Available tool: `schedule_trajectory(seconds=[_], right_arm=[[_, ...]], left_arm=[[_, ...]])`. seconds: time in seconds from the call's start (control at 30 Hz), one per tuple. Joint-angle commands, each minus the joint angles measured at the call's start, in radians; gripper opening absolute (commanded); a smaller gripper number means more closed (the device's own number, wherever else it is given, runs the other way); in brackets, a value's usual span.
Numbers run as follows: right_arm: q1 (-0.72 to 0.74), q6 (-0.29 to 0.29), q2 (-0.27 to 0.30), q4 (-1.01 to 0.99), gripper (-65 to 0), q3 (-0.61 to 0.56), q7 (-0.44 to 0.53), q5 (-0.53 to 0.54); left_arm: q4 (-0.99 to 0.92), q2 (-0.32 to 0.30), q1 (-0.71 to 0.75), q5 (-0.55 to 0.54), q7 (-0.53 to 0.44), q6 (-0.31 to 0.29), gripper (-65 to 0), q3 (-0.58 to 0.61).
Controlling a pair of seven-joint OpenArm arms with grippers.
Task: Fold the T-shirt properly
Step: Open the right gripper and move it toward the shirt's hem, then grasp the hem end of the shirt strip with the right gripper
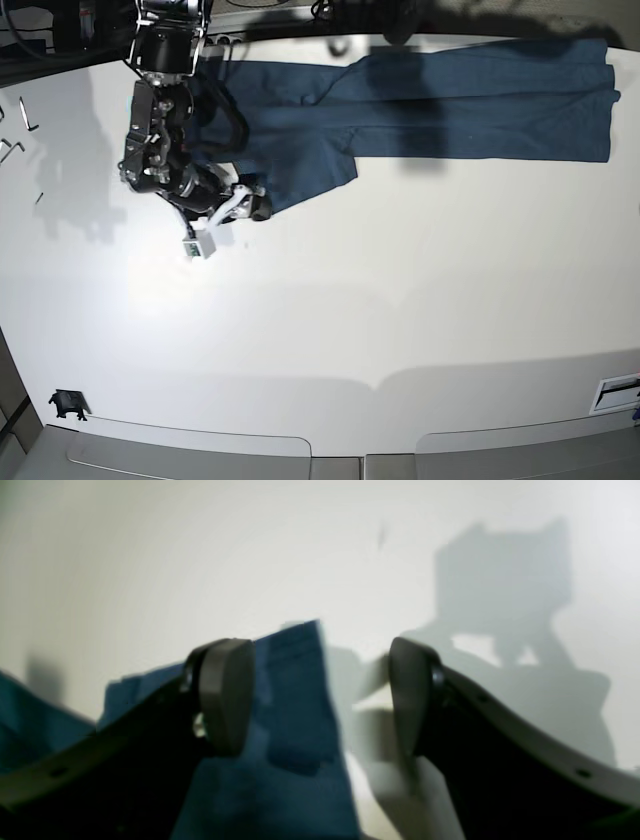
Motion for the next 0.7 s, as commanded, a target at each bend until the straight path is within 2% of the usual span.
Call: schedule_trajectory(seconds=[0.0, 0.2, 0.27, 0.3, 0.37, 0.47, 0.57, 0.67], right_arm=[[0.021, -0.008, 0.010, 0.016, -25.2, -0.018, 0.019, 0.001], [0.021, -0.045, 0.006, 0.016, -25.5, -0.095, 0.025, -0.041], [0.021, -0.047, -0.002, 0.016, -28.2, -0.097, 0.019, -0.041], [0.021, -0.047, -0.006, 0.016, -31.2, -0.097, 0.014, -0.041], [0.021, -0.047, -0.015, 0.016, -41.9, -0.097, -0.001, -0.041], [0.024, -0.047, -0.026, 0.016, -65.0, -0.097, -0.008, -0.036], [0.039, -0.043, -0.025, 0.021, -65.0, -0.097, -0.047, 0.053], [0.047, -0.003, -0.026, 0.074, -65.0, -0.097, -0.109, 0.180]], left_arm=[[0.011, -0.039, -0.011, -0.024, -0.023, -0.008, -45.6, -0.012], [0.011, -0.039, -0.011, -0.024, -0.023, -0.008, -45.6, -0.012], [0.011, -0.039, -0.011, -0.024, -0.023, -0.008, -45.6, -0.012], [0.011, -0.039, -0.011, -0.024, -0.023, -0.008, -45.6, -0.012], [0.011, -0.039, -0.011, -0.024, -0.023, -0.008, -45.6, -0.012], [0.011, -0.039, -0.011, -0.024, -0.023, -0.008, -45.6, -0.012], [0.011, -0.039, -0.011, -0.024, -0.023, -0.008, -45.6, -0.012], [0.011, -0.039, -0.011, -0.024, -0.023, -0.008, -45.6, -0.012]])
